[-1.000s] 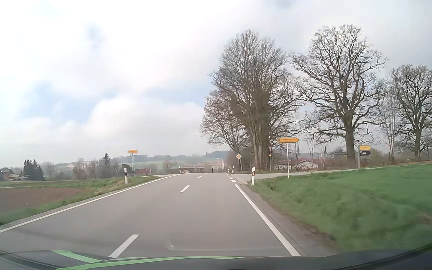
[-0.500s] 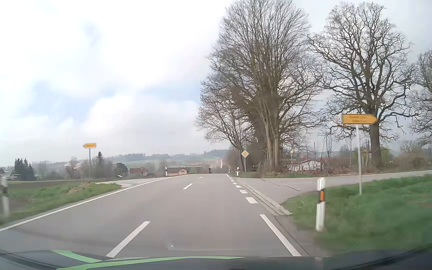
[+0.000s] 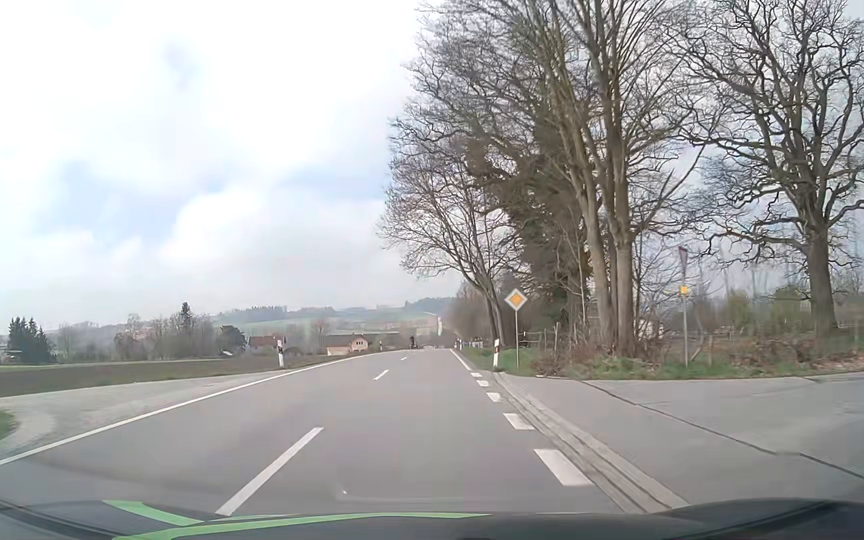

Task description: Follow the waypoints while adhering to traffic rules and regulations

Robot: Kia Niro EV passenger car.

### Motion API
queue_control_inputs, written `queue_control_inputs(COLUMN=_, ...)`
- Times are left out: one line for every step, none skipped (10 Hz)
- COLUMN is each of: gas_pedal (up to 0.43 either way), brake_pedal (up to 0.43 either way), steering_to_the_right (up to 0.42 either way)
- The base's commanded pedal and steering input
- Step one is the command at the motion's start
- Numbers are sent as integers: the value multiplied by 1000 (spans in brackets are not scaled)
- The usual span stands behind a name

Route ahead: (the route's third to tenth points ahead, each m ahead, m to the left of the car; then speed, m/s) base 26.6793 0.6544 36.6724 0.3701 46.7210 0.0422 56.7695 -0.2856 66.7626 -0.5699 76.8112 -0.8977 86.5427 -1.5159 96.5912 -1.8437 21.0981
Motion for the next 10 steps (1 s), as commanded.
queue_control_inputs(gas_pedal=0, brake_pedal=0, steering_to_the_right=3)
queue_control_inputs(gas_pedal=0, brake_pedal=0, steering_to_the_right=2)
queue_control_inputs(gas_pedal=0, brake_pedal=0, steering_to_the_right=2)
queue_control_inputs(gas_pedal=0, brake_pedal=0, steering_to_the_right=3)
queue_control_inputs(gas_pedal=0, brake_pedal=0, steering_to_the_right=3)
queue_control_inputs(gas_pedal=0, brake_pedal=0, steering_to_the_right=2)
queue_control_inputs(gas_pedal=0, brake_pedal=6, steering_to_the_right=2)
queue_control_inputs(gas_pedal=0, brake_pedal=30, steering_to_the_right=2)
queue_control_inputs(gas_pedal=0, brake_pedal=43, steering_to_the_right=3)
queue_control_inputs(gas_pedal=0, brake_pedal=49, steering_to_the_right=2)
